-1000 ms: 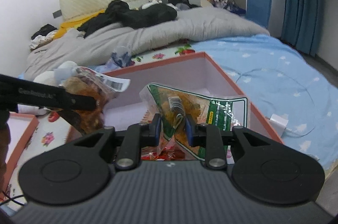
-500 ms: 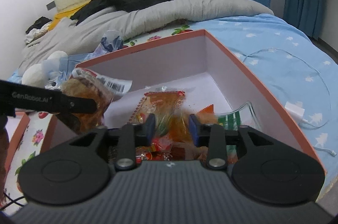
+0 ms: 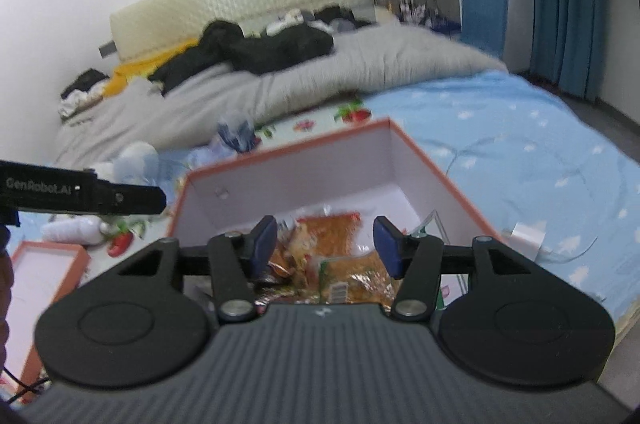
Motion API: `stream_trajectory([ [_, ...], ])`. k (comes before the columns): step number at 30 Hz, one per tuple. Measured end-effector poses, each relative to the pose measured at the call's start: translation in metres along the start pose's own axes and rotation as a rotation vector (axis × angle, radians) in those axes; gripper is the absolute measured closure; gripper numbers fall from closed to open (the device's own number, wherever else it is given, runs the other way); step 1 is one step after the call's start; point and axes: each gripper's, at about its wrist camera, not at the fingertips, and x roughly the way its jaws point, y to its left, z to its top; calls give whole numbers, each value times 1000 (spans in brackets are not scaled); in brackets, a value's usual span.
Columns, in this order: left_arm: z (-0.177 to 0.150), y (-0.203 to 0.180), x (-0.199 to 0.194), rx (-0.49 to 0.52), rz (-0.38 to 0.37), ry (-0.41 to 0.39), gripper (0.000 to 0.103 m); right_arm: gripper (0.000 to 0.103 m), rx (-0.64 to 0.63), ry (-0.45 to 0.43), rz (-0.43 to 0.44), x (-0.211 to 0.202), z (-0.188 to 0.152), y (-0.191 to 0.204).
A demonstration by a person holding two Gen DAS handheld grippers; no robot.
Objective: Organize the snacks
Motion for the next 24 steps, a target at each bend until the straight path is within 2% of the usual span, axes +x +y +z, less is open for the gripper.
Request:
stream_trajectory([
  [8, -11, -11, -89, 23, 1, -101, 49, 47, 3, -82, 25, -66, 8, 18],
  [18, -38, -16, -165, 21, -14, -145, 49, 47, 20, -126, 8, -121, 2, 34],
  [24, -65, -17, -200, 41, 6, -163, 49, 47, 5, -90, -11, -148, -25, 31],
])
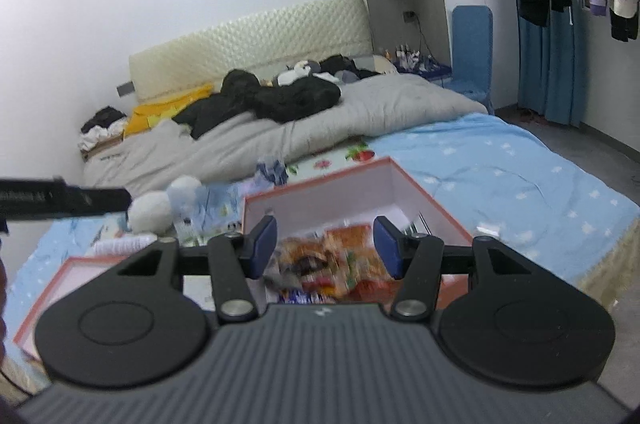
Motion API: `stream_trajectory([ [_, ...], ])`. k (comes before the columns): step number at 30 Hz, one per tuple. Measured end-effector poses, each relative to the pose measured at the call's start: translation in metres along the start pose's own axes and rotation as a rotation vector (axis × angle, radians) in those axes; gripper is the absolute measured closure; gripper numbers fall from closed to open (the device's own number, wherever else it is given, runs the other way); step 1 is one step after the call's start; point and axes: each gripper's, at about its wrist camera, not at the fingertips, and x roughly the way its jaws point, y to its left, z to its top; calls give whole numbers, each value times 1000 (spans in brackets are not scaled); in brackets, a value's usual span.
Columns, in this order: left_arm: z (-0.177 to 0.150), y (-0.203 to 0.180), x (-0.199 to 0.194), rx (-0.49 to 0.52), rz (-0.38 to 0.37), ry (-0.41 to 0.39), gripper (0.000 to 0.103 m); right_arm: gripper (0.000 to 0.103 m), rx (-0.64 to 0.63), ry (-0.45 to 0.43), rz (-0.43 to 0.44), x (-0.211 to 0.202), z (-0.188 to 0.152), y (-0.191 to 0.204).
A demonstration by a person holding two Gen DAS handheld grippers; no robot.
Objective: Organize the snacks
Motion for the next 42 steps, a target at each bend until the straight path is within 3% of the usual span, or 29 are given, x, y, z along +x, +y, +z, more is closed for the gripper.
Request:
stream_trajectory([
  [9, -32, -7, -19, -47, 2, 11, 49, 47, 8, 21, -47, -16, -26, -7],
  [18, -48, -15, -7, -31, 4, 38, 49, 47, 8, 32, -66, -14, -39, -10],
  [42, -67, 1, 13, -68, 32, 68, 47, 47, 6, 64, -37, 3, -54, 0],
])
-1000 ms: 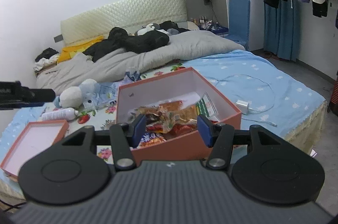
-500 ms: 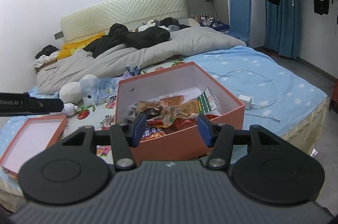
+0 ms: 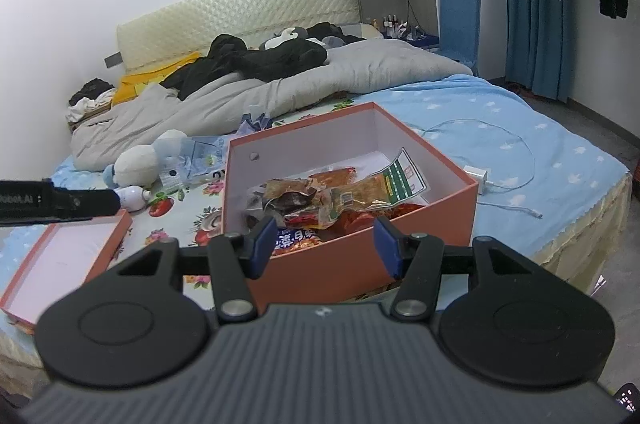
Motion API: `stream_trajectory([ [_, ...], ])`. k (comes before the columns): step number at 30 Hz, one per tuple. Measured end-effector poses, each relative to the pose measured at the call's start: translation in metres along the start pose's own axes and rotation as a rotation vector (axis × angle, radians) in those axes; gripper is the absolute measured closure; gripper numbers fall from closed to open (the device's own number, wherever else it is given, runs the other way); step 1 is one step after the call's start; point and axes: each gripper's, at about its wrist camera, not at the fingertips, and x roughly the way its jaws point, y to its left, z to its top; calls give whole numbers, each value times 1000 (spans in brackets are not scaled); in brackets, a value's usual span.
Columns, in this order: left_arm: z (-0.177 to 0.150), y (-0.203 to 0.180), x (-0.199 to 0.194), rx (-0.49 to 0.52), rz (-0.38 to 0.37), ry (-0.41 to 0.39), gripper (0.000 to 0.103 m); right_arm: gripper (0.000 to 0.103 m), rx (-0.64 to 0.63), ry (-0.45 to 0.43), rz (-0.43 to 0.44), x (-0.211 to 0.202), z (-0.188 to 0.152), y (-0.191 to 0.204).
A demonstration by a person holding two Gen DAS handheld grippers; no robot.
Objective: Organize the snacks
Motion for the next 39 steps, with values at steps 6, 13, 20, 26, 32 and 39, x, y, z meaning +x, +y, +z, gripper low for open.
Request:
stream_trajectory([
  [6, 0, 0, 0, 2, -1, 1, 47, 47, 4, 0, 0, 2, 0, 1],
  [13, -1, 2, 3, 4, 6, -2, 43, 47, -1, -7, -8, 2, 0, 1],
  [20, 0, 2, 4, 6, 8, -2, 43, 47, -6, -3, 0, 2, 1, 2],
  [26, 0, 4, 6, 7, 11, -3, 42, 47, -15, -17, 5, 0, 3, 3],
  [32, 0, 5, 6, 8, 10, -1, 39, 47, -9, -16, 11, 0, 4, 2],
  [39, 0, 5, 5, 14, 11, 0, 37, 42, -1, -15, 6, 2, 5, 0],
])
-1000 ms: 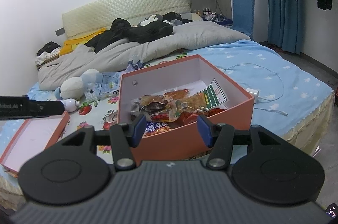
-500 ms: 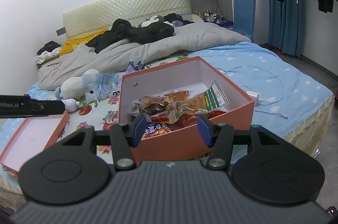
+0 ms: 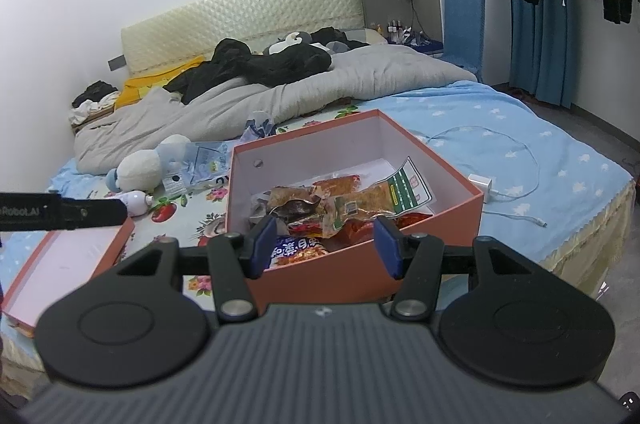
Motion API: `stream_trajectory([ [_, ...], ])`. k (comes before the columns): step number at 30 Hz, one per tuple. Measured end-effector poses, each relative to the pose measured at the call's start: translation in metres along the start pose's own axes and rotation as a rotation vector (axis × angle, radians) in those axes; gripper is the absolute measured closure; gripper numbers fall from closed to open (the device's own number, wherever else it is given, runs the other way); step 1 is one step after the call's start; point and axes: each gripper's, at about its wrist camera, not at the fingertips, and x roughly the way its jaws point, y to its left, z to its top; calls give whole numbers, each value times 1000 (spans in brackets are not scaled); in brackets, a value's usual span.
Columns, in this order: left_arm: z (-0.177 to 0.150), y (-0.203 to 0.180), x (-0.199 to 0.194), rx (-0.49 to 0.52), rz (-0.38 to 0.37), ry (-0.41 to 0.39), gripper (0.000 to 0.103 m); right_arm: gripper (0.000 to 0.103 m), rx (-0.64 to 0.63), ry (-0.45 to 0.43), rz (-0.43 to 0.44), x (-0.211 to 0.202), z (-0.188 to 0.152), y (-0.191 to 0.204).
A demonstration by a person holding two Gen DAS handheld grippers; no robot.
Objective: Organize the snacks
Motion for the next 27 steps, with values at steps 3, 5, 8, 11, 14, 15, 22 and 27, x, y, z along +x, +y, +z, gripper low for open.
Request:
stream_trajectory([
  [3, -1, 1, 0, 3, 1, -1, 36, 34, -1, -12, -5, -1, 0, 0],
  [5, -2, 2, 0, 4, 1, 0, 34, 27, 2, -15, 4, -1, 0, 0],
  [8, -2, 2, 0, 7, 11, -4, 21, 7, 17, -30, -1, -2, 0, -2],
  [11, -2, 3, -1, 12, 17, -8, 12, 0, 16, -32, -4, -1, 2, -3],
  [14, -2, 4, -1, 22, 34, -8, 7, 0, 15, -34, -2, -1, 2, -3],
  [15, -2, 4, -1, 27, 37, -7, 6, 0, 17, -34, -4, -1, 2, -3],
  [22, -2, 1, -3, 41, 48, -3, 2, 0, 18, -31, -2, -1, 2, -3],
  [27, -1, 0, -3, 43, 55, -2, 1, 0, 23, -28, -3, 0, 2, -3],
])
